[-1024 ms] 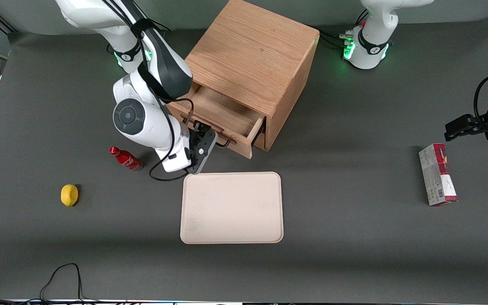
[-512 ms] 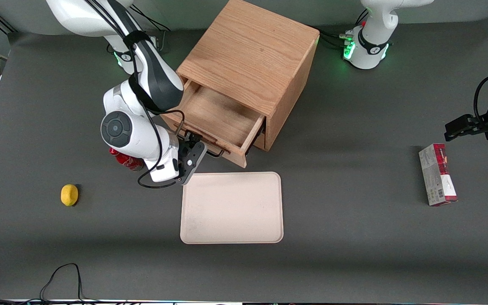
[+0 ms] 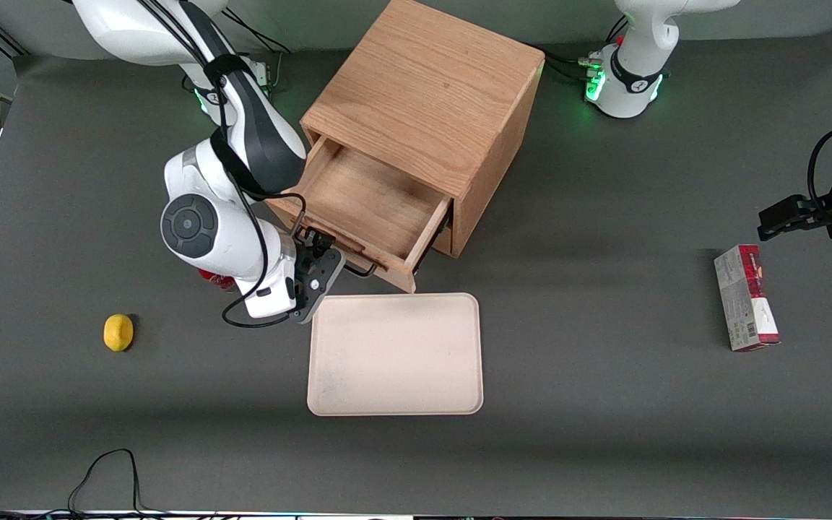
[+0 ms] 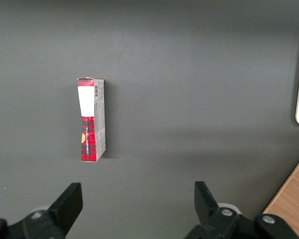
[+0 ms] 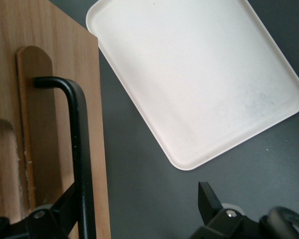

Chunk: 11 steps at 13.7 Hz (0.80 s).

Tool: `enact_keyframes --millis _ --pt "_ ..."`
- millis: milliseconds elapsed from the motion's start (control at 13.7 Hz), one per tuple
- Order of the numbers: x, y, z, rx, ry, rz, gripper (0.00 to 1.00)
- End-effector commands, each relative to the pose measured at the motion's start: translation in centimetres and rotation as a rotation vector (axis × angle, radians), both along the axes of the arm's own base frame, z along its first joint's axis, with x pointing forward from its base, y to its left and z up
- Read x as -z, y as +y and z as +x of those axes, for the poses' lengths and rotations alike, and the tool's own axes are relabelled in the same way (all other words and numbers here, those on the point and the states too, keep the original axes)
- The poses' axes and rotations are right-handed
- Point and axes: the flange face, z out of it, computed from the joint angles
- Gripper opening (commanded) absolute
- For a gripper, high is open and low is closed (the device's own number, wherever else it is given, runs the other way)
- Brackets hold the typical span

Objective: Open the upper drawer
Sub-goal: 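Pull the handle outward with the right gripper, sliding the drawer open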

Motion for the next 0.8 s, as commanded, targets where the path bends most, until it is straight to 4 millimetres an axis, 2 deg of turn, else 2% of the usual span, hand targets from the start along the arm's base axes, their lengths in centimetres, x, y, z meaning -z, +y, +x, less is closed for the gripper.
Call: enact_keyframes --millis 0,512,732 --pt "0.1 0.0 1.7 0.013 -0.007 -0.037 1.0" --pt "0.8 -1.3 4.2 0.032 -0.044 -0.078 1.0" --pt "0.7 -2.9 5.0 0.055 -0.046 -0.079 1.0"
